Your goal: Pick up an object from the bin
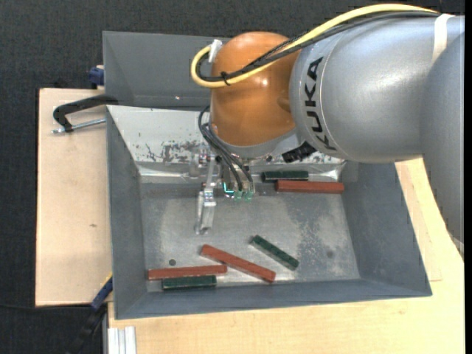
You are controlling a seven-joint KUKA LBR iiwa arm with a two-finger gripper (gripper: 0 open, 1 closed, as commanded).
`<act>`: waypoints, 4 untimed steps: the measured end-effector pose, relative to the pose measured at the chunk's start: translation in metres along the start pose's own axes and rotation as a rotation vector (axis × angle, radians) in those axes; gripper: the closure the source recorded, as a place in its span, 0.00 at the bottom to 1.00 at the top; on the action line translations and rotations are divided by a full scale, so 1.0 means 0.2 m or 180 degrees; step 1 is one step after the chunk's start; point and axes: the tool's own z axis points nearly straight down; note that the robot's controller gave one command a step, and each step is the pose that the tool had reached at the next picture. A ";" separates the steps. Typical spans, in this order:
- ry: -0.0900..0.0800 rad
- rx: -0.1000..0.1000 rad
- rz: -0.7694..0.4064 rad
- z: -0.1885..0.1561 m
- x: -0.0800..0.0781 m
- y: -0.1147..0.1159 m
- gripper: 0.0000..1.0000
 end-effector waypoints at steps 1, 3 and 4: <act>-0.0026 -0.0005 0.0007 -0.02 -0.01 0.00 0.00; -0.0023 -0.0006 0.0439 0.47 0.17 -0.20 0.00; -0.0023 -0.0005 0.0439 0.47 0.17 -0.20 0.00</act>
Offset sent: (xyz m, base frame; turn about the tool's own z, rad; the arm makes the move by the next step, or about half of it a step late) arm -0.0355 -0.0401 -0.0945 0.1382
